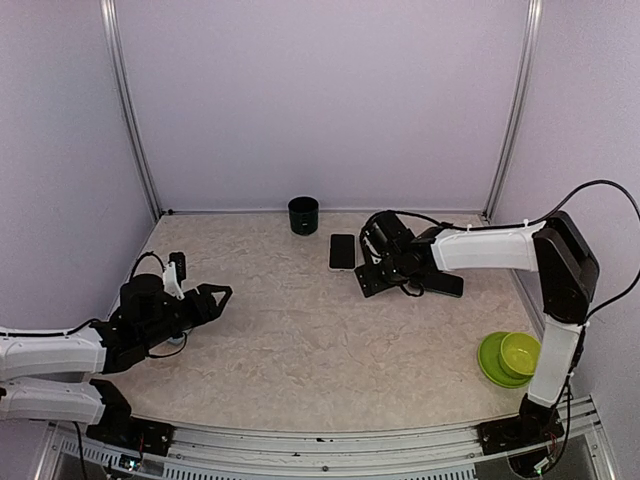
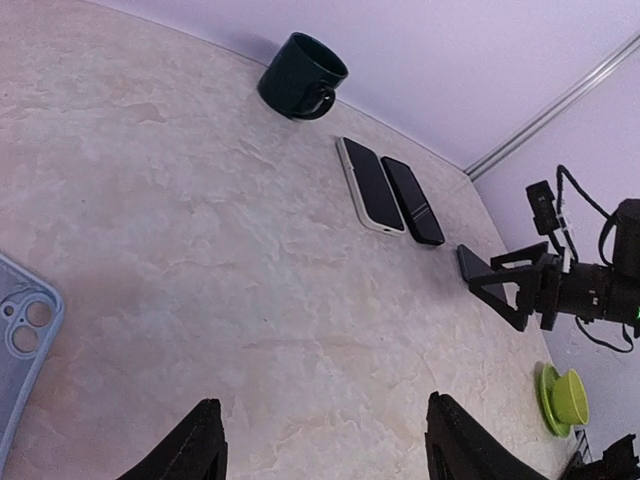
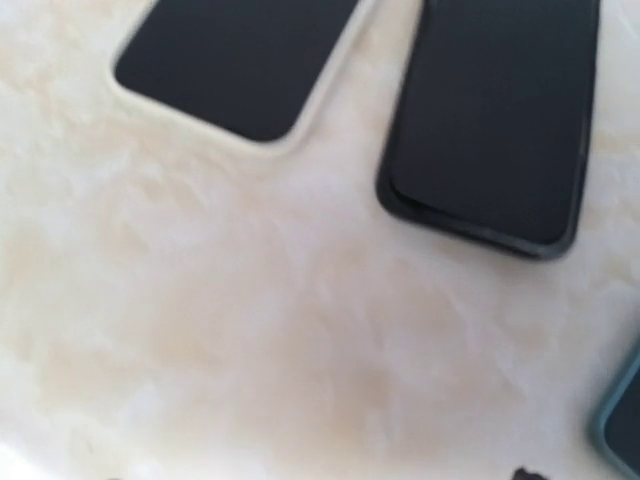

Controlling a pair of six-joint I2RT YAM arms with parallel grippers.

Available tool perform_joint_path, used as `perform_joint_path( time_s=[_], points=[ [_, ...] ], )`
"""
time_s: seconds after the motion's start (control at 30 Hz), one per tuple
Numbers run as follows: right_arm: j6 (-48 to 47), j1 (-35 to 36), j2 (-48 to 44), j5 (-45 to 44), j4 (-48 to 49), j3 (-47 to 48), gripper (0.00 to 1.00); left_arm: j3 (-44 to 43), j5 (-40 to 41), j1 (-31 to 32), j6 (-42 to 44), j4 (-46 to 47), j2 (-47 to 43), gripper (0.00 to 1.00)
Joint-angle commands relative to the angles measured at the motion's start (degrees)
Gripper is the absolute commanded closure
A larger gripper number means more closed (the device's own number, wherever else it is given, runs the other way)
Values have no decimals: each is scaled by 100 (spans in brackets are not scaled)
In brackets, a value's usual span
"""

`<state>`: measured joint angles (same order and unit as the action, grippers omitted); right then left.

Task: Put the phone into the phone case
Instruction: Move the phone with the phone case to the corner of the board, then move the phone case to the center of the board.

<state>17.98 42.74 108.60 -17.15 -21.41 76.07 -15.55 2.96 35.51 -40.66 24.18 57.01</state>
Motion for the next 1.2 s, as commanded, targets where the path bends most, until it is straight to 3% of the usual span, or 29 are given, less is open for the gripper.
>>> perform_joint_path(
  time_s=[0.0, 0.4, 0.83, 1.17],
  points=[
    [211, -8, -436, -157, 164, -449, 18, -36, 443, -202, -174, -563, -58, 33],
    [505, -148, -1306, -33, 448, -1476, 17, 109, 904, -1199, -773, -1397, -152, 33],
    [750, -135, -1650, 147, 610, -1915, 17, 456, 987, -2268, -1393, -1818, -650, 30],
    [823, -129, -1736, 170, 611, -2020, 17, 449, 882, -2650, -1391, -1826, -101, 30]
  ],
)
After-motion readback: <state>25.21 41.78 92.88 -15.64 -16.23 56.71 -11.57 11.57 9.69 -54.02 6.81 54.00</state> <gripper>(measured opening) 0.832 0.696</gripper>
